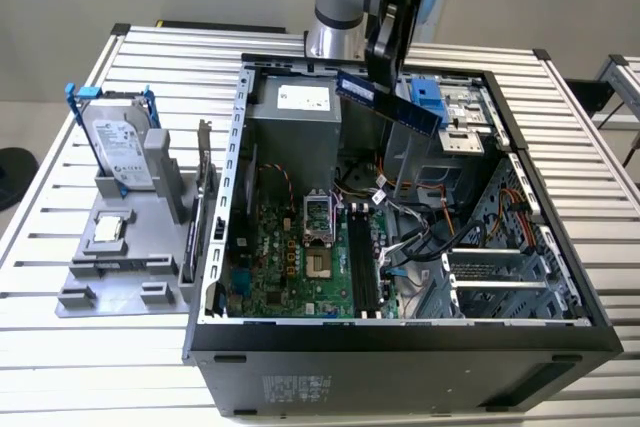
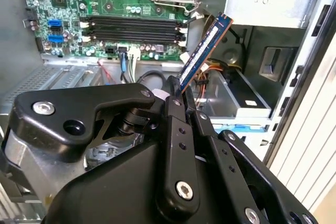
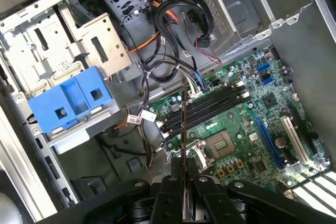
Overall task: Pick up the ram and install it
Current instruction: 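Insert the ram into the slot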
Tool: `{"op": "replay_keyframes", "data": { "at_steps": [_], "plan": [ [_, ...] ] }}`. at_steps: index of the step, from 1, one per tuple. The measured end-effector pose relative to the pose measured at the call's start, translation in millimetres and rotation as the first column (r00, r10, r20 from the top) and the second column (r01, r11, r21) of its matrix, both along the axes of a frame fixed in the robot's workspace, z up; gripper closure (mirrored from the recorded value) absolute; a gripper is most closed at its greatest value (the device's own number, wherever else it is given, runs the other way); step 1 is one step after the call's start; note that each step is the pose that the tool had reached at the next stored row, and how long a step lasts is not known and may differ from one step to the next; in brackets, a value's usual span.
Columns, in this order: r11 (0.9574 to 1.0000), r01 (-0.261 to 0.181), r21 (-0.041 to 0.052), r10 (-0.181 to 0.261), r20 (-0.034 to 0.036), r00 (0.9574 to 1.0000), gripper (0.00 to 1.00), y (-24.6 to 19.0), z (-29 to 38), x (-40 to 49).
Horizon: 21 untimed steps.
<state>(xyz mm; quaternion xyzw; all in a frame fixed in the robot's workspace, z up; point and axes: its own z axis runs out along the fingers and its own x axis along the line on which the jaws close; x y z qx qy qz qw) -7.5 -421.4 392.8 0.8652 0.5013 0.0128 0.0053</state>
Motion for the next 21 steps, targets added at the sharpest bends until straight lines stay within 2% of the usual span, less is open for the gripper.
{"op": "replay_keyframes", "data": {
  "at_steps": [5, 10, 15, 21],
  "plan": [
    [0.999, 0.044, 0.0, -0.044, 0.0, 0.999, 1.0, 0.0, 0.0, 0.0],
    [0.9962, 0.088, 0.0, -0.088, 0.0, 0.9962, 1.0, 0.0, 0.0, 0.0],
    [0.9915, 0.13, -0.0001, -0.13, -0.0001, 0.9915, 1.0, 0.0, 0.0, 0.0],
    [0.9835, 0.181, -0.0001, -0.181, -0.0001, 0.9835, 1.0, 0.0, 0.0, 0.0]
  ]
}}
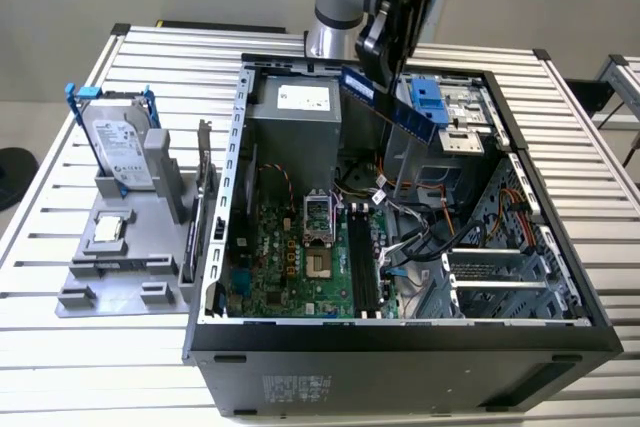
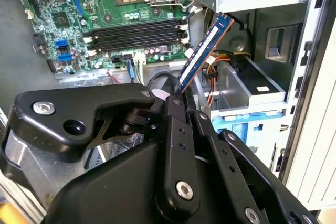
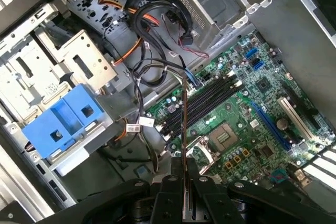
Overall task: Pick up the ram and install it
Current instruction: 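Insert the ram into the slot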
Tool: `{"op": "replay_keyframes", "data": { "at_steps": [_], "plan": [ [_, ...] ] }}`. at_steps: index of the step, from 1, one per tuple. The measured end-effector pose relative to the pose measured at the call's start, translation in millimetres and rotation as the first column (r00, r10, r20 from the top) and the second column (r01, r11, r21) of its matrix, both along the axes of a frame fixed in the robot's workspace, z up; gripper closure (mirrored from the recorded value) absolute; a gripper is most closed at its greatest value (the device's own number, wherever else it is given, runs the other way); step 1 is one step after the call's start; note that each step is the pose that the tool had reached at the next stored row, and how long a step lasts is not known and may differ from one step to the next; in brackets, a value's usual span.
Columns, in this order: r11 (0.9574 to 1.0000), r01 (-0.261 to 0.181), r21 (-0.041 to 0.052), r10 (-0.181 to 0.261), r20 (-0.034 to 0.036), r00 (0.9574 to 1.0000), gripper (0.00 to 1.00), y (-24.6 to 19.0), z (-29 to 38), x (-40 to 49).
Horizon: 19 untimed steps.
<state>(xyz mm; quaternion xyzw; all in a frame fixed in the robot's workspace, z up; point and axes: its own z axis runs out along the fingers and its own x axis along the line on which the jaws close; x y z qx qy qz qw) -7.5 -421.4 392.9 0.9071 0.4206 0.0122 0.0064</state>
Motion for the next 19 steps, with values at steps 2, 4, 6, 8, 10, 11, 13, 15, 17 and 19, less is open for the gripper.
{"op": "replay_keyframes", "data": {
  "at_steps": [2, 4, 6, 8, 10, 11, 13, 15, 17, 19],
  "plan": [
    [0.9998, 0.017, 0.0, -0.017, 0.0, 0.9998, 1.0, 0.0, 0.0, 0.0],
    [0.9994, 0.035, 0.0, -0.035, 0.0, 0.9994, 1.0, 0.0, 0.0, 0.0],
    [0.9986, 0.052, 0.0, -0.052, 0.0, 0.9986, 1.0, 0.0, 0.0, 0.0],
    [0.9976, 0.069, 0.0, -0.069, 0.0, 0.9976, 1.0, 0.0, 0.0, 0.0],
    [0.9963, 0.086, 0.0, -0.086, 0.0, 0.9963, 1.0, 0.0, 0.0, 0.0],
    [0.9955, 0.095, 0.0, -0.095, 0.0, 0.9955, 1.0, 0.0, 0.0, 0.0],
    [0.9938, 0.111, -0.0001, -0.111, 0.0, 0.9938, 1.0, 0.0, 0.0, 0.0],
    [0.9917, 0.129, 0.0, -0.129, 0.0001, 0.9917, 1.0, 0.0, 0.0, 0.0],
    [0.9894, 0.146, 0.0, -0.146, 0.0, 0.9894, 1.0, 0.0, 0.0, 0.0],
    [0.9866, 0.163, -0.0001, -0.163, 0.0, 0.9866, 1.0, 0.0, 0.0, 0.0]
  ]
}}
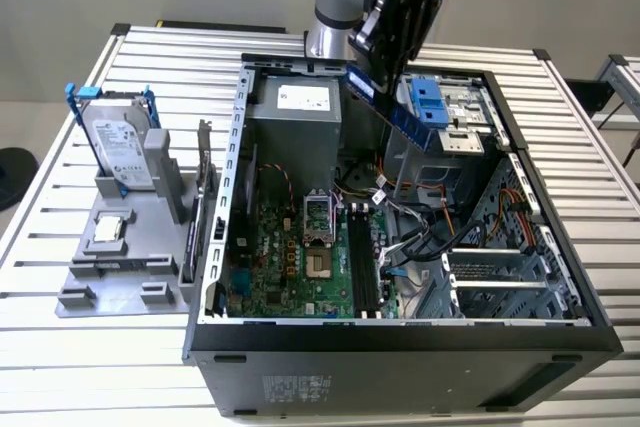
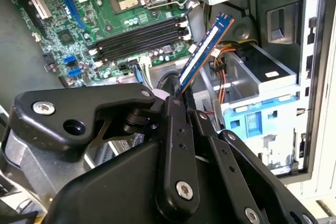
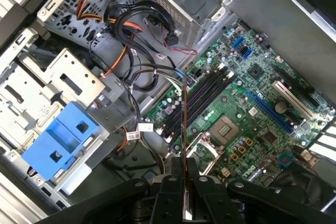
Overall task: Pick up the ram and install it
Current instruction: 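Insert the ram into the slot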
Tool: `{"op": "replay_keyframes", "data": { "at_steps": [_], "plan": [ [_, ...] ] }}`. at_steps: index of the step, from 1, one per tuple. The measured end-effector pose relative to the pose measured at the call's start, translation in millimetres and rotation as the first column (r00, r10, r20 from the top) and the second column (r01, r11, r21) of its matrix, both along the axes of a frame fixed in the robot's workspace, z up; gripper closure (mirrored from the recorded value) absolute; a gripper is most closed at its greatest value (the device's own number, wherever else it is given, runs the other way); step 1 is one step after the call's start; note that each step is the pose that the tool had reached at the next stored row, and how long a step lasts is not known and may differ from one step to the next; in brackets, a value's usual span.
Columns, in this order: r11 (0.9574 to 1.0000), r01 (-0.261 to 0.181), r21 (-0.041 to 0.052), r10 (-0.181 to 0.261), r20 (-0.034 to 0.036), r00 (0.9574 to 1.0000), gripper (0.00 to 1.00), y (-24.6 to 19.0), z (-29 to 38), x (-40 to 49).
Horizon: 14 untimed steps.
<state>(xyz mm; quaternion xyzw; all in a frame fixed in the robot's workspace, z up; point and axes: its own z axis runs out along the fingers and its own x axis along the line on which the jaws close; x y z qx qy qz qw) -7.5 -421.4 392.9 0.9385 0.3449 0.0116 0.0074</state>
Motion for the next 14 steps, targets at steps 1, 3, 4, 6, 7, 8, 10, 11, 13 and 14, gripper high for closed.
{"op": "replay_keyframes", "data": {
  "at_steps": [1, 3, 4, 6, 7, 8, 10, 11, 13, 14],
  "plan": [
    [1.0, 0.009, -0.0001, -0.009, -0.0001, 1.0, 1.0, 0.0, 0.0, 0.0],
    [0.9997, 0.026, 0.0, -0.026, 0.0, 0.9997, 1.0, 0.0, 0.0, 0.0],
    [0.9994, 0.034, 0.0001, -0.034, 0.0, 0.9994, 1.0, 0.0, 0.0, 0.0],
    [0.9987, 0.051, 0.0001, -0.051, 0.0, 0.9987, 1.0, 0.0, 0.0, 0.0],
    [0.9982, 0.061, 0.0001, -0.061, 0.0, 0.9982, 1.0, 0.0, 0.0, 0.0],
    [0.9976, 0.07, 0.0, -0.07, 0.0, 0.9976, 1.0, 0.0, 0.0, 0.0],
    [0.9962, 0.087, 0.0, -0.087, 0.0, 0.9962, 1.0, 0.0, 0.0, 0.0],
    [0.9953, 0.096, 0.0001, -0.096, 0.0, 0.9953, 1.0, 0.0, 0.0, 0.0],
    [0.9934, 0.115, 0.0, -0.115, 0.0, 0.9934, 1.0, 0.0, 0.0, 0.0],
    [0.9923, 0.124, 0.0, -0.124, 0.0, 0.9923, 1.0, 0.0, 0.0, 0.0]
  ]
}}
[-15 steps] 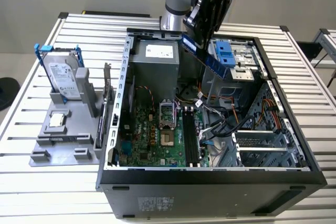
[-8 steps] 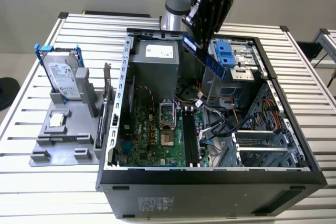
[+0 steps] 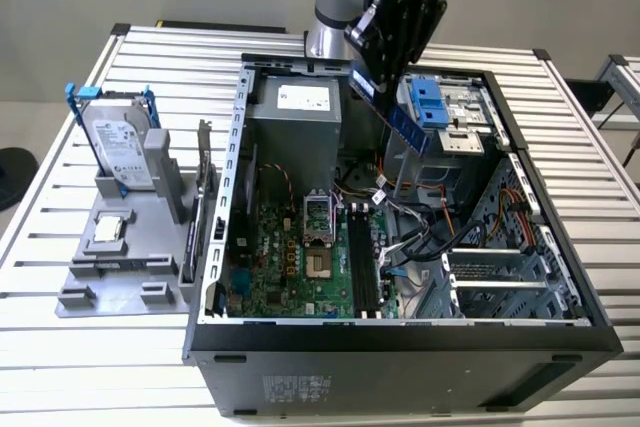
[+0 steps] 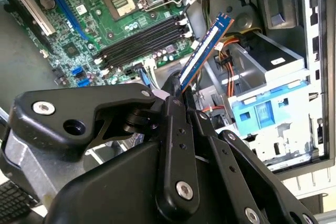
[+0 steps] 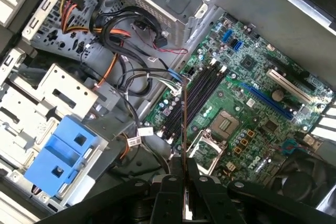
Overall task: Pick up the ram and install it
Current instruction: 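Insert the ram into the slot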
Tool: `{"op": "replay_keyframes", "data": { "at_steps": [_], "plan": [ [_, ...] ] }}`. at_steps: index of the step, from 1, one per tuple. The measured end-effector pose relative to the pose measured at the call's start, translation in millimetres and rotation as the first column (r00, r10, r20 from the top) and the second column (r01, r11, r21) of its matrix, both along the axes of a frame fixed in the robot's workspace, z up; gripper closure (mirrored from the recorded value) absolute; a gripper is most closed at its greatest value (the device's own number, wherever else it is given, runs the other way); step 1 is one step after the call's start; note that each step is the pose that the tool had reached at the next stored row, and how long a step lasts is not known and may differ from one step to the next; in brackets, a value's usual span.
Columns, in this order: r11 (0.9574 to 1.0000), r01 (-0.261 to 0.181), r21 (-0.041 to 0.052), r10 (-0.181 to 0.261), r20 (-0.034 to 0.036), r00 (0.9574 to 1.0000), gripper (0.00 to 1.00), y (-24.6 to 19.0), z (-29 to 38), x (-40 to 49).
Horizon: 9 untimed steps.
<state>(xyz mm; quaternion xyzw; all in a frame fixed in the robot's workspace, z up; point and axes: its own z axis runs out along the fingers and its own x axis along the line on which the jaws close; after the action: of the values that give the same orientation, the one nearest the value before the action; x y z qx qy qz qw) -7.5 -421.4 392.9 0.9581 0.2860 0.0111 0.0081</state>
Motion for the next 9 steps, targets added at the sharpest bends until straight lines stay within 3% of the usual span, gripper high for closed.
{"op": "replay_keyframes", "data": {
  "at_steps": [9],
  "plan": [
    [0.9964, 0.085, 0.0, -0.085, 0.0, 0.9964, 1.0, 0.0, 0.0, 0.0]
  ]
}}
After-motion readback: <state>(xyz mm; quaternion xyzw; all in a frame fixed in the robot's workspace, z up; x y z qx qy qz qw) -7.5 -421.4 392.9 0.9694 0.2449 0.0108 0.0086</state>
